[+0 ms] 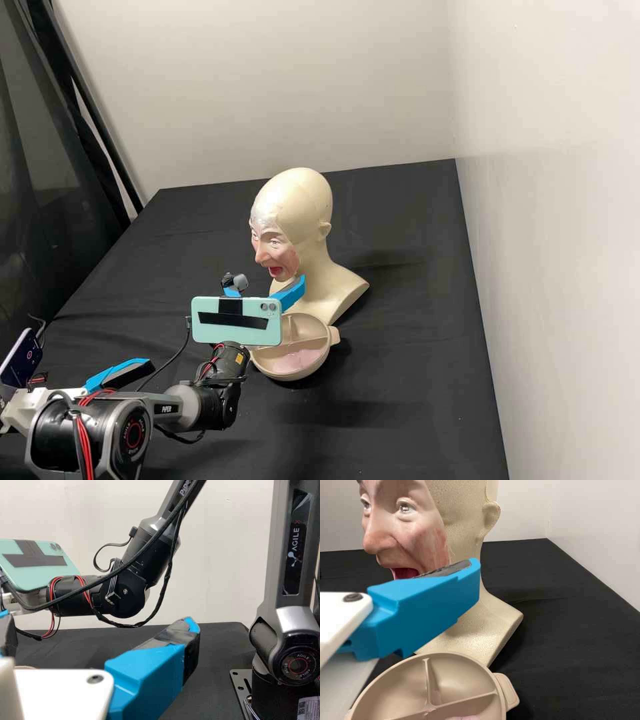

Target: Feed the grandma with a spoon

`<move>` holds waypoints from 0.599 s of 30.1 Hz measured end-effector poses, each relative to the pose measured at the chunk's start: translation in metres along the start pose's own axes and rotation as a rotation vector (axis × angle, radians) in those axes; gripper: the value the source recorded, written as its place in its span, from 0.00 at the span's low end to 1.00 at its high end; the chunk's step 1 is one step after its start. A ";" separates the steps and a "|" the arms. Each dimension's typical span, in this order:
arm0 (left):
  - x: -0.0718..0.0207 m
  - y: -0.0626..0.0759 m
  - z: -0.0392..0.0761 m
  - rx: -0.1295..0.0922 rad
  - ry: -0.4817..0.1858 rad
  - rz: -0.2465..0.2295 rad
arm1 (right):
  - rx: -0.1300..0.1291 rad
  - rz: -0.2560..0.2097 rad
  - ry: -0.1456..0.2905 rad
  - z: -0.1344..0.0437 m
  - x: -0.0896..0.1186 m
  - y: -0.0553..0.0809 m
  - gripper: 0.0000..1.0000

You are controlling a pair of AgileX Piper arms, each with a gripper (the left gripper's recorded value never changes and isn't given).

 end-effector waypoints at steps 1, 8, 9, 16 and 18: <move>0.0000 0.000 0.000 0.000 0.000 0.000 | 0.000 0.000 0.000 0.000 0.000 0.000 1.00; 0.0000 0.000 0.000 0.000 0.000 0.000 | 0.000 0.000 0.000 0.000 0.000 0.000 1.00; 0.0000 0.000 0.000 0.000 0.000 0.000 | 0.000 0.000 0.000 0.000 0.000 0.000 1.00; -0.0014 0.000 -0.007 0.006 0.017 -0.004 | 0.000 0.000 0.000 0.000 0.000 0.000 1.00; -0.0015 0.001 -0.013 0.006 0.034 0.000 | 0.000 0.000 0.000 0.000 0.000 0.000 1.00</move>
